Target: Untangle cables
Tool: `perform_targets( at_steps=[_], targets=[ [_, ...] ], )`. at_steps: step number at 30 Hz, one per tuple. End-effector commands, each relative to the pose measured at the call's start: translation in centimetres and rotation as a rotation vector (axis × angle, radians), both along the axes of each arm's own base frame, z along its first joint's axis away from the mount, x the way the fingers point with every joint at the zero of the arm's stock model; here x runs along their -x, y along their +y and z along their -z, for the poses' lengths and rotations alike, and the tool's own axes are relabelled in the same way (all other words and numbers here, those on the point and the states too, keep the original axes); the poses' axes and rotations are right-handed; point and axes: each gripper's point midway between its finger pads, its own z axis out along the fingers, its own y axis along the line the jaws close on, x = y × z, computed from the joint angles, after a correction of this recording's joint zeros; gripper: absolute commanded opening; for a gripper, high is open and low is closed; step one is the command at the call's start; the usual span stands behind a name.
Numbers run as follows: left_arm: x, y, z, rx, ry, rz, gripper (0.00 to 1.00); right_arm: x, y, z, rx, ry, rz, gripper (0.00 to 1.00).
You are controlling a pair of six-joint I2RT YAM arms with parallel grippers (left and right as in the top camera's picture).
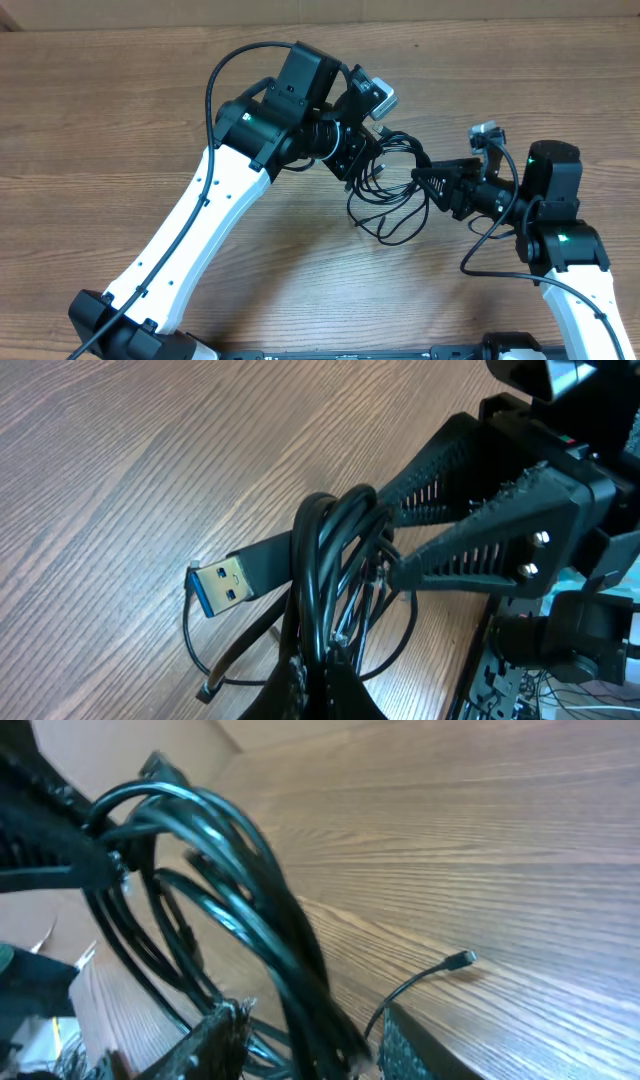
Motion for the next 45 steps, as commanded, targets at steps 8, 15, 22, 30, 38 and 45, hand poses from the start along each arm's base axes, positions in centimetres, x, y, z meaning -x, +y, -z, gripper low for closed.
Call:
perform_targets(
  at_steps=[8, 15, 22, 30, 38, 45],
  targets=[
    [-0.2, 0.0, -1.9, 0.015, -0.032, -0.056, 0.04, 0.6, 0.9, -1.6, -0.021, -0.066, -0.081, 0.13],
    [-4.3, 4.5, -0.3, -0.143, -0.026, -0.482, 0.04, 0.7, 1.0, -1.7, -0.043, -0.040, -0.073, 0.04],
    [-5.5, 8.7, 0.8, -0.238, 0.003, -0.793, 0.04, 0.0, 0.9, -2.6, -0.109, 0.002, -0.023, 0.04],
    [-6.0, 11.9, 1.3, -0.249, 0.062, -1.000, 0.04, -1.0, 0.1, -2.3, -0.127, 0.061, 0.081, 0.04],
    [-6.6, 13.3, 1.3, -0.205, 0.112, -1.127, 0.04, -2.1, -1.2, -1.7, -0.143, 0.136, 0.218, 0.04],
    [-6.1, 15.9, 1.7, -0.186, 0.161, -1.384, 0.04, -3.2, -2.8, -1.0, -0.194, 0.238, 0.390, 0.04]
  ],
)
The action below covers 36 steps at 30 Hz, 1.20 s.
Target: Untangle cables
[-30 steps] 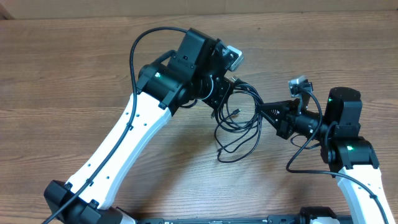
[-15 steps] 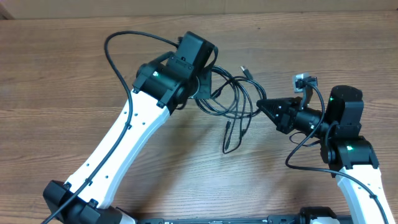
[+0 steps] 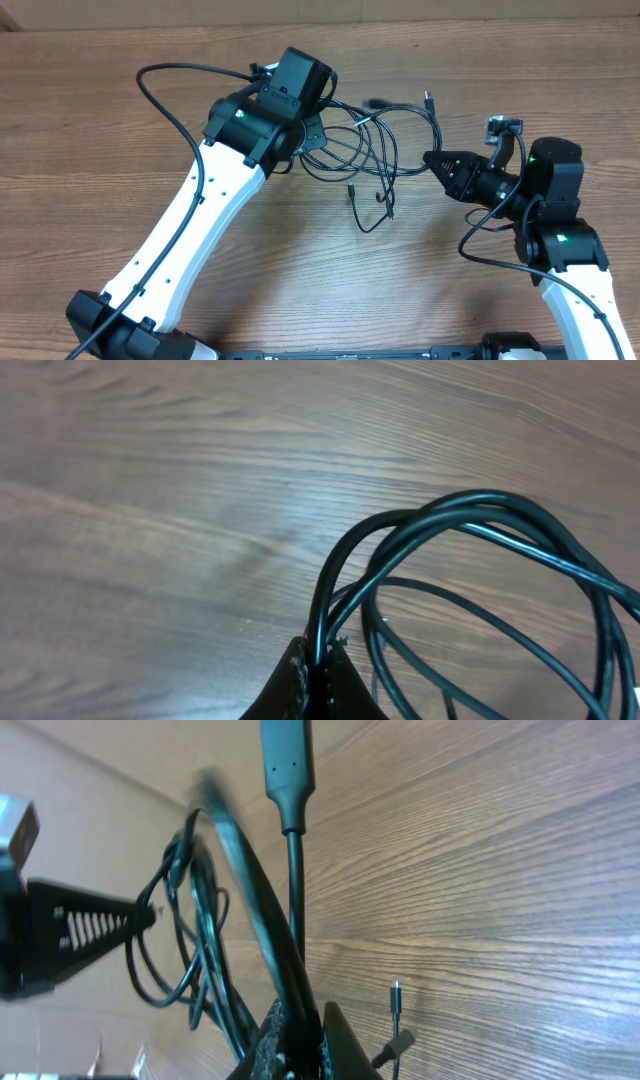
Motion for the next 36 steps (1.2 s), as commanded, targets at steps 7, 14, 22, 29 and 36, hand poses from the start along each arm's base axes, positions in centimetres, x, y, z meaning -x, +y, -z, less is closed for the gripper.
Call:
perform_targets(
  at_steps=[7, 14, 22, 29, 36],
  targets=[
    [-0.9, 3.1, -2.2, 0.043, -0.083, -0.283, 0.04, -0.7, -1.1, -0.3, -0.010, 0.036, 0.096, 0.40],
    [-0.9, 2.9, -2.2, -0.030, -0.084, -0.150, 0.04, -0.7, -1.1, -0.3, -0.010, 0.036, 0.095, 0.74],
    [-1.4, -5.3, -4.4, 0.109, -0.184, 0.471, 0.04, -0.7, -1.0, -0.4, 0.001, 0.024, 0.083, 0.92],
    [0.0, -10.0, -7.0, 0.273, -0.285, 0.776, 0.04, 1.0, 1.2, -1.4, 0.042, -0.116, -0.146, 0.92],
    [1.5, -11.9, -8.3, 0.365, -0.321, 0.917, 0.04, 1.9, 2.2, -2.0, 0.068, -0.208, -0.260, 0.84]
  ],
)
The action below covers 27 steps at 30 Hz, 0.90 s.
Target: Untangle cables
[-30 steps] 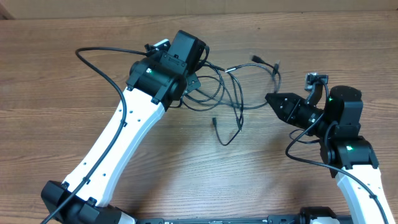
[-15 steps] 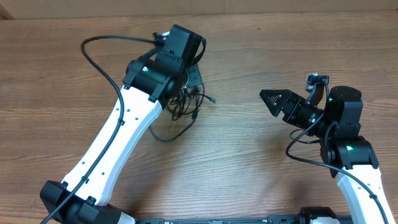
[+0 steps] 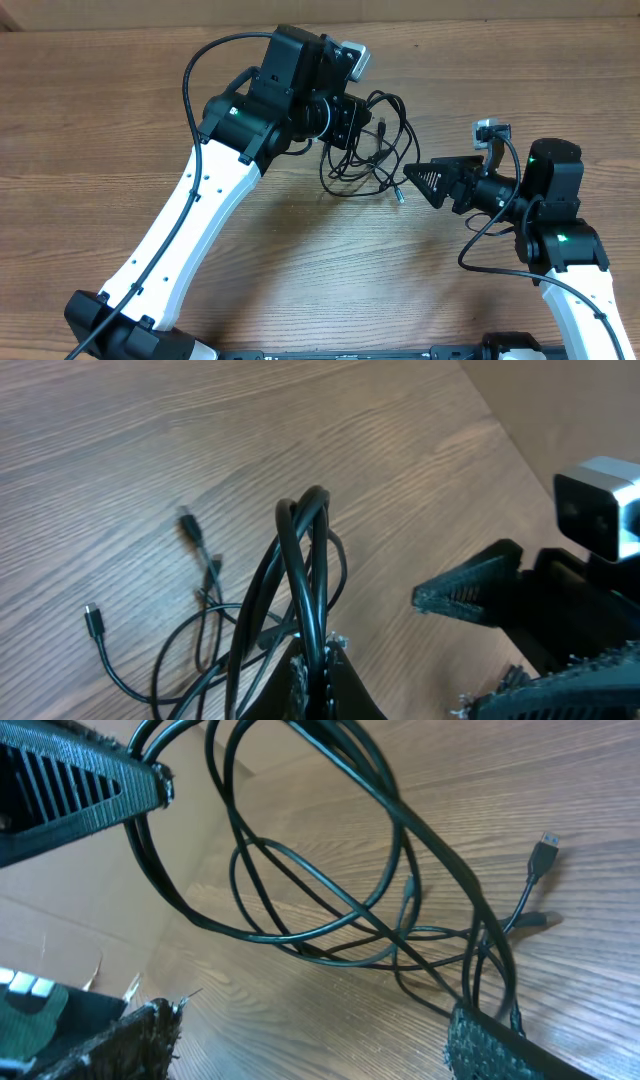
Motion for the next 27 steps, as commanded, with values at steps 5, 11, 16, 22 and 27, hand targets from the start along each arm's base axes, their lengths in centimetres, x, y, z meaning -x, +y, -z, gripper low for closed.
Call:
perform_targets(
  at_steps=[5, 11, 16, 22, 27],
  targets=[
    [1.7, -2.2, -4.7, 0.165, -0.089, 0.167, 0.04, 0.7, 0.9, -1.7, -0.001, -0.102, -0.104, 0.78],
    [2.9, -3.6, -6.3, 0.251, -0.102, 0.260, 0.04, 0.6, 0.9, -1.4, -0.002, -0.088, -0.104, 0.79],
    [3.7, -4.4, -6.3, 0.253, -0.099, 0.285, 0.04, 0.3, 0.7, -1.2, 0.012, -0.088, -0.085, 0.80],
    [4.5, -5.1, -6.5, 0.264, -0.097, 0.316, 0.04, 0.3, 0.7, -1.3, 0.011, -0.092, -0.085, 0.74],
    [4.9, -5.7, -7.0, 0.281, -0.116, 0.341, 0.04, 0.3, 0.7, -1.2, 0.012, -0.091, -0.085, 0.53]
  ],
)
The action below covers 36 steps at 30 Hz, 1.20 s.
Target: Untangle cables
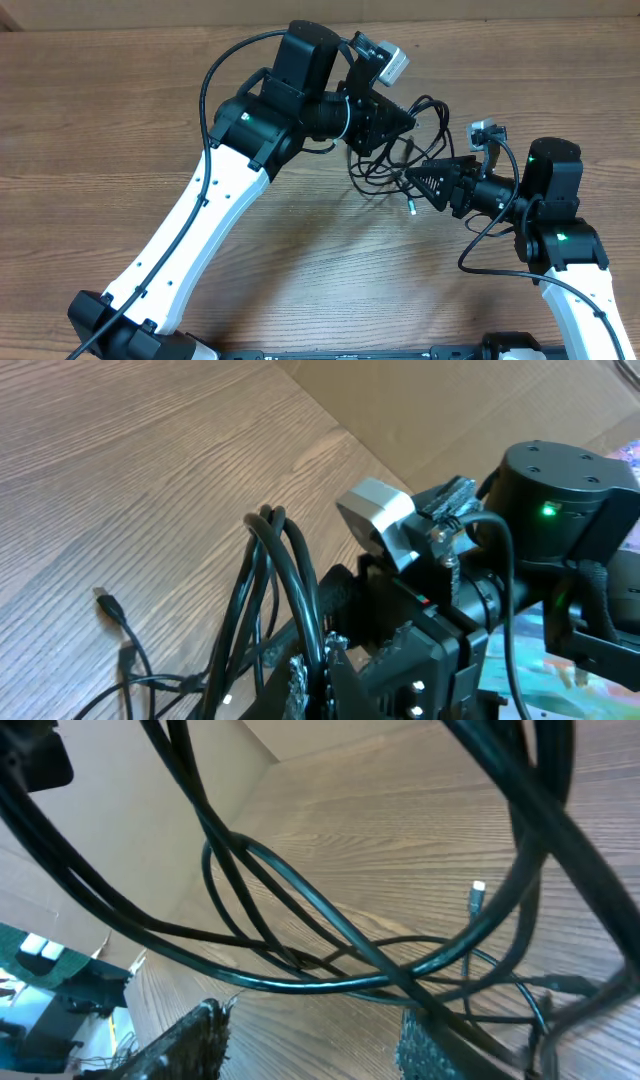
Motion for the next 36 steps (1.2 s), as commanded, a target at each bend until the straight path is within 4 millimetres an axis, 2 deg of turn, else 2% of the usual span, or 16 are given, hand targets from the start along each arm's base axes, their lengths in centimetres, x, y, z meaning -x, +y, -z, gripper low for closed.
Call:
perform_targets(
  at_steps=[1, 7, 8, 9, 11, 15, 18, 20, 24, 27, 30, 31, 32, 35, 36],
  targets=[
    [1.2, -0.3, -2.5, 0.049, -0.056, 0.047, 0.04, -0.3, 0.0, -0.9, 0.004, -0.032, -0.002, 0.53],
    [1.1, -0.3, -2.5, 0.049, -0.044, 0.038, 0.04, -0.6, -0.3, -0.5, 0.029, -0.042, 0.012, 0.59],
    [1.0, -0.3, -2.5, 0.046, -0.045, 0.032, 0.04, -0.6, -0.3, -0.5, 0.029, -0.038, 0.012, 0.64],
    [-0.3, 0.3, -1.8, 0.013, -0.005, -0.073, 0.04, -0.5, -0.3, -0.3, 0.026, -0.023, 0.015, 0.67],
    [-4.5, 3.0, -0.1, -0.028, 0.178, -0.482, 0.04, 0.0, -0.3, 0.4, 0.013, 0.046, 0.023, 0.71],
    [-6.2, 4.5, 0.1, 0.049, 0.351, -0.730, 0.04, 0.6, -0.3, 1.1, 0.010, 0.104, 0.025, 0.70],
    [-6.5, 4.0, -0.8, 0.119, 0.396, -0.753, 0.04, 0.7, -0.3, 1.2, -0.068, 0.235, 0.084, 0.70],
    [-5.9, 2.5, -1.8, 0.153, 0.381, -0.713, 0.04, 0.7, -0.3, 1.2, -0.116, 0.311, 0.120, 0.70],
    [-5.0, 0.3, -3.4, 0.205, 0.353, -0.638, 0.04, 0.7, -0.1, 1.3, -0.130, 0.337, 0.128, 0.73],
    [-4.0, -1.1, -4.2, 0.232, 0.343, -0.587, 0.04, -0.2, -0.8, 2.4, -0.120, 0.391, 0.202, 0.72],
    [-3.6, -1.8, -5.0, 0.269, 0.359, -0.564, 0.04, -0.8, -1.1, 4.1, -0.127, 0.478, 0.247, 0.64],
    [-3.3, -2.2, -5.5, 0.289, 0.370, -0.534, 0.04, -1.5, -1.4, 5.4, -0.111, 0.511, 0.270, 0.61],
    [-3.2, -2.4, -5.7, 0.295, 0.369, -0.525, 0.04, -1.6, -1.3, 5.6, -0.112, 0.516, 0.268, 0.61],
    [-3.0, -2.5, -5.7, 0.295, 0.369, -0.518, 0.04, -2.0, -1.3, 6.3, -0.109, 0.531, 0.271, 0.51],
    [-2.9, -2.6, -5.8, 0.296, 0.372, -0.509, 0.04, -2.1, -1.5, 6.4, -0.101, 0.527, 0.283, 0.51]
  ],
)
